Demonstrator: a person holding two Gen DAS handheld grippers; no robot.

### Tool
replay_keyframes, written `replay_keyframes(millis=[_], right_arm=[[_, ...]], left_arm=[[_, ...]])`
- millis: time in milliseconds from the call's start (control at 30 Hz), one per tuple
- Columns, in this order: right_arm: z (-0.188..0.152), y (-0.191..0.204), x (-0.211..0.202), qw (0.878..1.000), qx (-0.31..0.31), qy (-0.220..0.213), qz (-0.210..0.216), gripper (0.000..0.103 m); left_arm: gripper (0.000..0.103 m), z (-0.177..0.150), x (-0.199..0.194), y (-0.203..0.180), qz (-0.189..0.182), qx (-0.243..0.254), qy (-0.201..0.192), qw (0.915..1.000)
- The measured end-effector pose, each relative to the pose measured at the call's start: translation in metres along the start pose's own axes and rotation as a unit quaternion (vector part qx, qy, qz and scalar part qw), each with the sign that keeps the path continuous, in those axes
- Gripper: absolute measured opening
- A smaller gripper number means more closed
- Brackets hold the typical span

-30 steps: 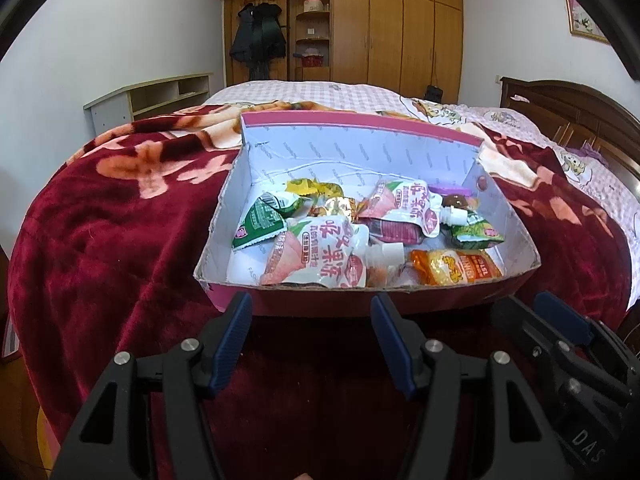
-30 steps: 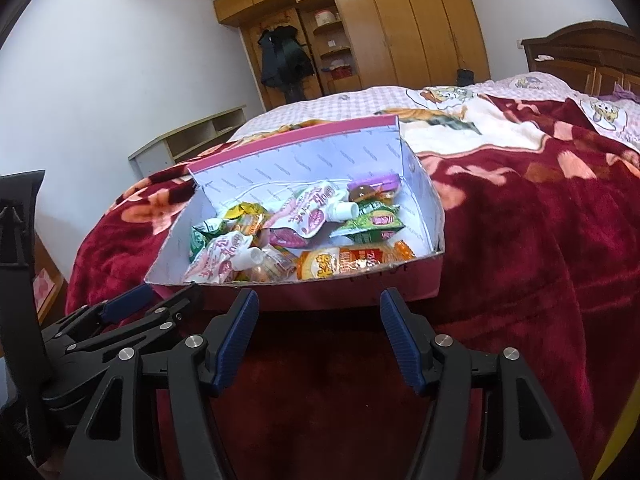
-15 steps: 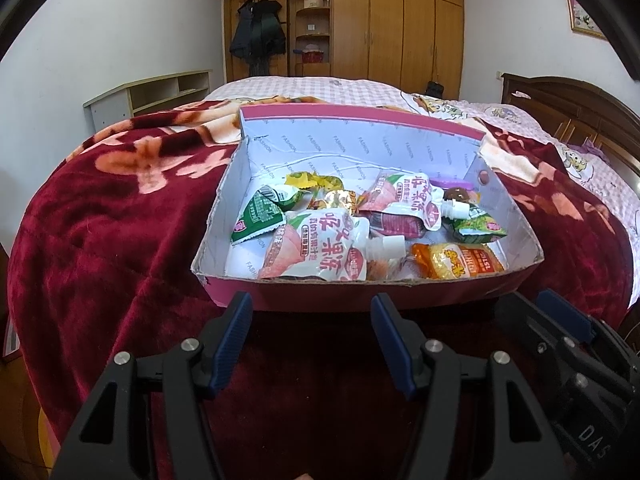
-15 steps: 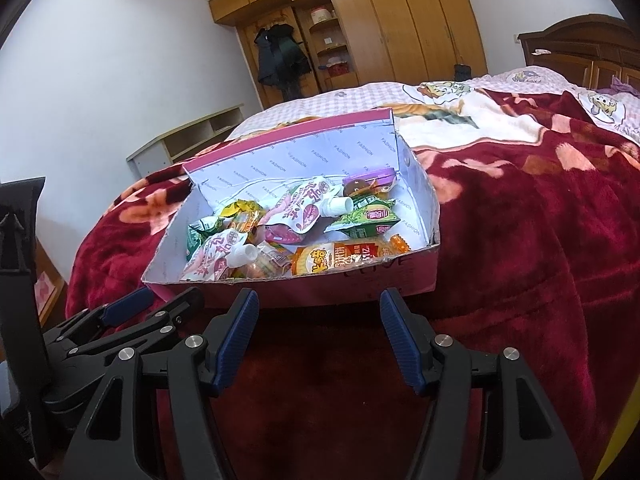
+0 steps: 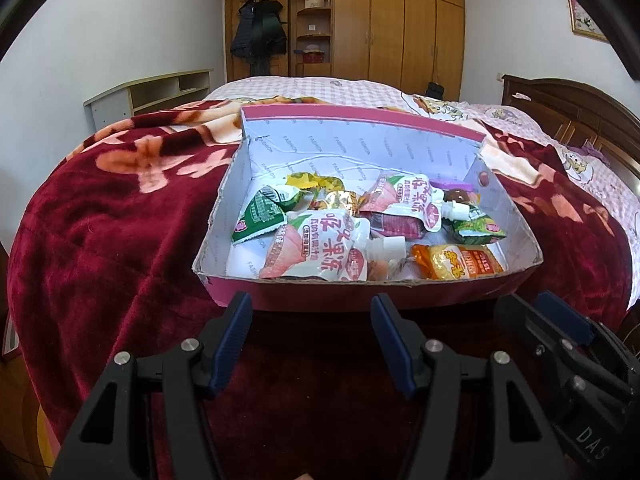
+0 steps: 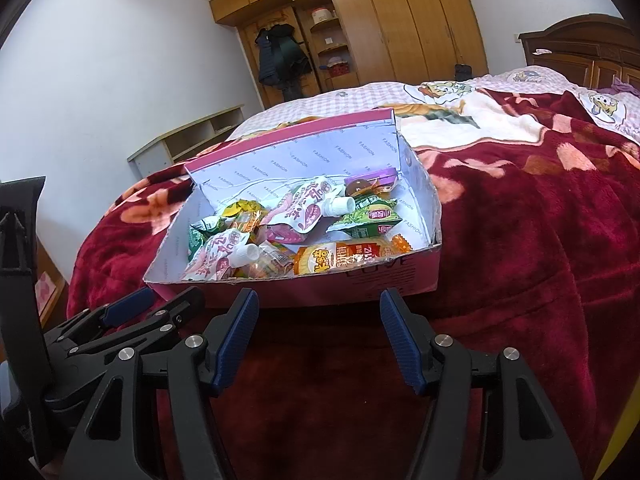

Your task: Organize snacks

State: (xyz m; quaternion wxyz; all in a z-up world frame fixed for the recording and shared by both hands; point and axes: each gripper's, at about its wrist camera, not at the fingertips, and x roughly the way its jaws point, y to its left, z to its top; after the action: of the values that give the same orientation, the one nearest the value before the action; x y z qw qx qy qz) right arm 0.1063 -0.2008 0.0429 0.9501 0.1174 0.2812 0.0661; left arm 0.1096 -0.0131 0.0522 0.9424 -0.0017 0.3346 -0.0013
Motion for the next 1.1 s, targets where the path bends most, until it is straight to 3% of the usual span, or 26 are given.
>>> replay_keyframes(millis=[1100], right_arm=[[-0.0001, 0.0009, 0.0001, 1.000, -0.001, 0.000, 0.001, 0.065]], left_arm=[[0.065, -0.0010, -0.0023, -0.0009, 0.004, 0.003, -0.004, 1.0000]])
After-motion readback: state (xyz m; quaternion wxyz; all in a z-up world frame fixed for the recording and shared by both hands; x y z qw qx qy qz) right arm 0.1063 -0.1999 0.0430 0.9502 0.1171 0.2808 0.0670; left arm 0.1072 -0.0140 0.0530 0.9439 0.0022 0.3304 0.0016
